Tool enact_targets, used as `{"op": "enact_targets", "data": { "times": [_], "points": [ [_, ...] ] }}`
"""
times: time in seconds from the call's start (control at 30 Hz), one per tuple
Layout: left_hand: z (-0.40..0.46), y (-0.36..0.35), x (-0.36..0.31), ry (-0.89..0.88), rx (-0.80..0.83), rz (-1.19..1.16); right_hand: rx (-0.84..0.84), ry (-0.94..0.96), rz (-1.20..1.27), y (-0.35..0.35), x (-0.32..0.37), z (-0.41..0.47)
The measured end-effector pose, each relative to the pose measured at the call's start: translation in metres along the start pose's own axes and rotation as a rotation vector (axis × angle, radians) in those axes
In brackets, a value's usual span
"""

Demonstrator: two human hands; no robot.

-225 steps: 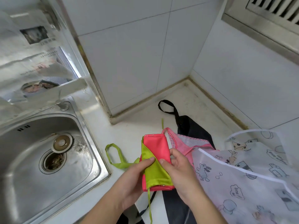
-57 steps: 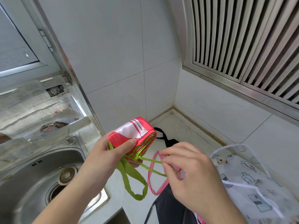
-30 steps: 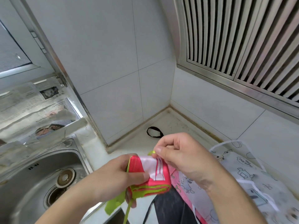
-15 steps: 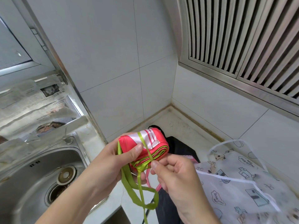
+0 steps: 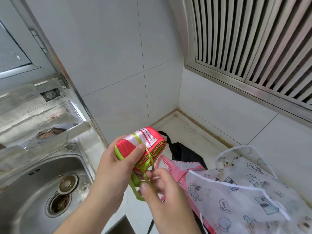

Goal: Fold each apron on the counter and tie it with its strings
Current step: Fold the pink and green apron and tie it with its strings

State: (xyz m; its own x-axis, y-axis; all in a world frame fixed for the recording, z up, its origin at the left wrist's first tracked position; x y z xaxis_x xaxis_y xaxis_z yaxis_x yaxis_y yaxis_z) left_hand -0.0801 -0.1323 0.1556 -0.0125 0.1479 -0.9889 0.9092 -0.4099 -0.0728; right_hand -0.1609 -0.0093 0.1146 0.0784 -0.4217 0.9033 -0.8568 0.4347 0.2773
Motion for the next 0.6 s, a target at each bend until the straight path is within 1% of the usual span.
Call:
{"op": "enact_targets", "data": {
  "times": [0.03,0.1,0.27,0.4,0.53,0.6],
  "points": [
    [0.000,0.000,0.000,0.002,0.000,-0.001,0.036,-0.038,0.028,-0.003,-0.005,0.002],
    [0.001,0.003,0.000,0.012,0.008,-0.011,0.038,-0.059,0.030,-0.002,-0.012,0.005],
    [0.007,0.022,-0.002,-0.011,-0.067,0.043,-0.006,0.014,0.128,0.020,-0.010,0.004],
    [0.004,0.024,-0.002,-0.038,-0.049,0.112,0.035,0.079,0.227,0.032,0.005,-0.001],
    [-0.001,0.021,-0.006,-0.101,-0.015,0.214,0.020,0.197,0.158,0.039,0.020,-0.010],
    [-0.002,0.019,-0.008,-0.150,0.021,0.300,0.005,0.220,0.093,0.044,0.023,-0.009]
  ]
}}
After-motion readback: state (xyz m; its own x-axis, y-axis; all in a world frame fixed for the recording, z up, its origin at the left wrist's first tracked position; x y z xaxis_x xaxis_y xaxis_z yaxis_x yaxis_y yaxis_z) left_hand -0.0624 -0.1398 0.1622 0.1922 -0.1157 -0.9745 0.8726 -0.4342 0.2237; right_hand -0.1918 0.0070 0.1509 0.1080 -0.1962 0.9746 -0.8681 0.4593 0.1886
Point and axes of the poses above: each hand's wrist, its own z-axis towards the middle knuckle, its own y-axis out of the back of the hand, x = y × z, the point moved 7 cm from there along z, towards the middle knuckle, and after that the axes turned 6 degrees about -y, right-handed, at the moved point
